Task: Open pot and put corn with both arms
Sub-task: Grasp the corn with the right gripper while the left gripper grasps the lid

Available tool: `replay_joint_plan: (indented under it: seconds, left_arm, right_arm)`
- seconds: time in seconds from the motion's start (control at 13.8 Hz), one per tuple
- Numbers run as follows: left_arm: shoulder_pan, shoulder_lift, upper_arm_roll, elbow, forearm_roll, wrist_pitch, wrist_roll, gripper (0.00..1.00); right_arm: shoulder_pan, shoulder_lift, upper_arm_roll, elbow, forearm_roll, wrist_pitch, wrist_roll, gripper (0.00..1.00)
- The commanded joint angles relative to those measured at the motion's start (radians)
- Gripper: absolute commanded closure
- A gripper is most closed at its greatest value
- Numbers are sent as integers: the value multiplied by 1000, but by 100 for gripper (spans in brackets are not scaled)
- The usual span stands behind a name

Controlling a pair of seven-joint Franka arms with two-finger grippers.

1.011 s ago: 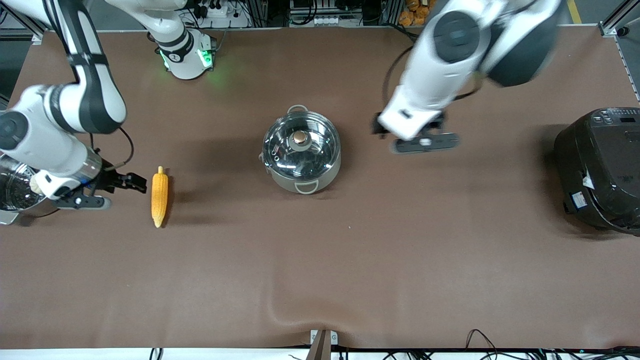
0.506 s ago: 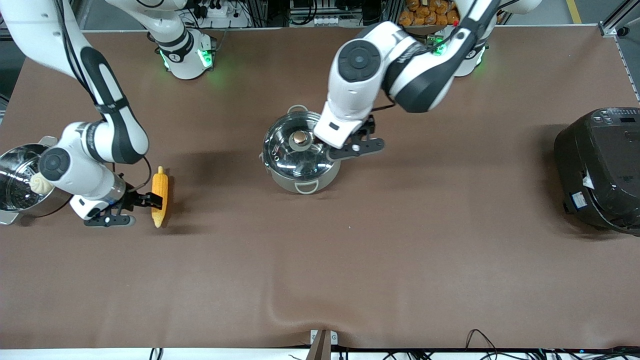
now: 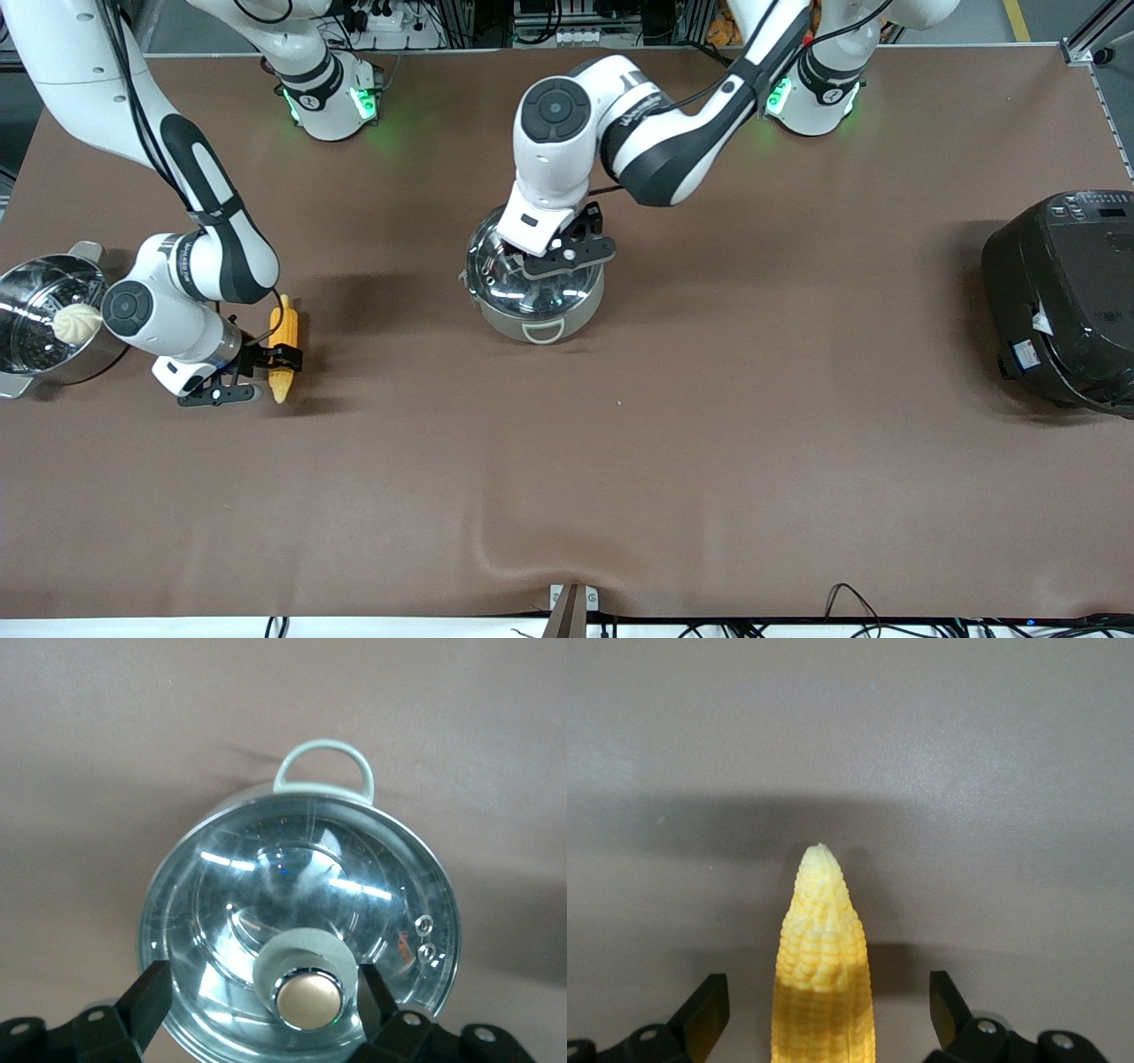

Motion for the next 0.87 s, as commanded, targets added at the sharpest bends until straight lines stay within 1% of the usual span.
replay_joint_plan:
  seconds: [0.0,0.07,0.14,0.22,0.29,0.43,0.51,0.58,0.79]
  left_arm:
    - [-55,38,38,40,24,-2,-31,10]
    - [-73,41,55,40,24,10,-33,10]
    - [-89,41,67,40,22,20,-48,10]
    - [-98,48,69,40,22,21,-71,13]
    - [-107,56,70,40,22,30,-77,13]
    - [-112,70,70,40,24,47,-77,15]
    - [-112,79,70,40,24,59,-77,15]
    - [-115,82,70,40,24,64,-77,17]
    - [-116,84,70,37,25,64,-77,21]
  right_arm:
    - [-21,22,14,12,0,3,-21,0]
    - [-21,26,14,10,0,-3,-19,0]
    - [-21,26,14,9,1,-12,-18,2]
    - [-21,26,14,10,1,-41,-16,13]
    - [-21,26,14,12,1,-66,-16,24]
    - [-24,25,14,12,1,-69,-18,44]
    - [-26,23,14,12,1,-75,-16,58]
    - [-24,20,14,13,1,-89,-16,66]
    - [-23,10,17,32,3,-132,-12,78]
